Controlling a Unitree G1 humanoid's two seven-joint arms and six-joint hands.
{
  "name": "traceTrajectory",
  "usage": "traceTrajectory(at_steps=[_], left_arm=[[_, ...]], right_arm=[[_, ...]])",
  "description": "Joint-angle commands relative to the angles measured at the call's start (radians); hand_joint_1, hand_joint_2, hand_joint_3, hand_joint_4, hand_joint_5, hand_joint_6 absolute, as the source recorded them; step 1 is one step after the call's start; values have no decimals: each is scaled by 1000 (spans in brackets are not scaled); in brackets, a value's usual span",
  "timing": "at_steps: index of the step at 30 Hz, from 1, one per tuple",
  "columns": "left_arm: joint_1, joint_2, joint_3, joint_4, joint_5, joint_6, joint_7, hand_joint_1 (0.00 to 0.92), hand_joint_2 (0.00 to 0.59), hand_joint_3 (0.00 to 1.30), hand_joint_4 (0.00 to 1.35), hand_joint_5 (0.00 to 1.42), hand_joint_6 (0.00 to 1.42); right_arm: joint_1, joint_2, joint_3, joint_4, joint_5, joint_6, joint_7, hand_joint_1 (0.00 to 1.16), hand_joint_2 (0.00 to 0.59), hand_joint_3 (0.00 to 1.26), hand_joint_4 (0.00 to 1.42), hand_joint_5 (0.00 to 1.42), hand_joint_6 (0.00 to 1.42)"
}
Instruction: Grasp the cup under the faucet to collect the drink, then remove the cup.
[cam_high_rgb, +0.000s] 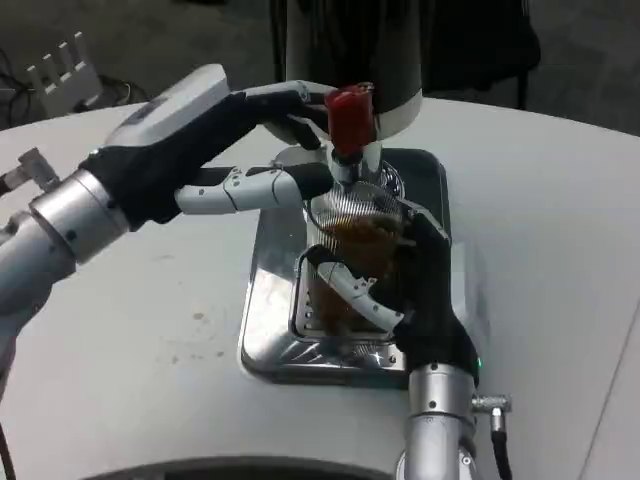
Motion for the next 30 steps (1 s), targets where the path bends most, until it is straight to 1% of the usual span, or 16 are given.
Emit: traceTrajectory(at_steps=[1, 7, 16, 19, 24, 30], left_arm=[[19, 3, 21, -20, -20, 0, -2, 0, 112, 304, 331, 408, 383], [28, 6, 35, -27, -25, -3, -8, 0, 112, 308, 339, 413, 386], [36, 3, 44, -28, -35, -6, -3, 0, 110, 320, 356, 420, 399], [35, 4, 45, -20, -36, -8, 0, 0, 110, 323, 360, 422, 401], [31, 4, 45, -7, -38, -11, 3, 0, 110, 325, 367, 424, 407], [26, 7, 53, 2, -45, -18, 6, 0, 110, 332, 371, 425, 410]], right_arm=[[39, 94, 8, -32, 10, -5, 1, 693, 226, 458, 504, 573, 491], [68, 86, 13, -87, 4, -7, -4, 705, 231, 504, 560, 633, 571], [111, 72, 10, -158, 0, -6, 9, 706, 235, 578, 641, 711, 644], [118, 71, 8, -167, -4, -1, 12, 710, 241, 592, 653, 733, 674], [122, 68, 9, -177, -7, -3, 17, 717, 242, 601, 664, 745, 680], [152, 48, 9, -236, -23, -6, 34, 730, 230, 623, 704, 796, 768]])
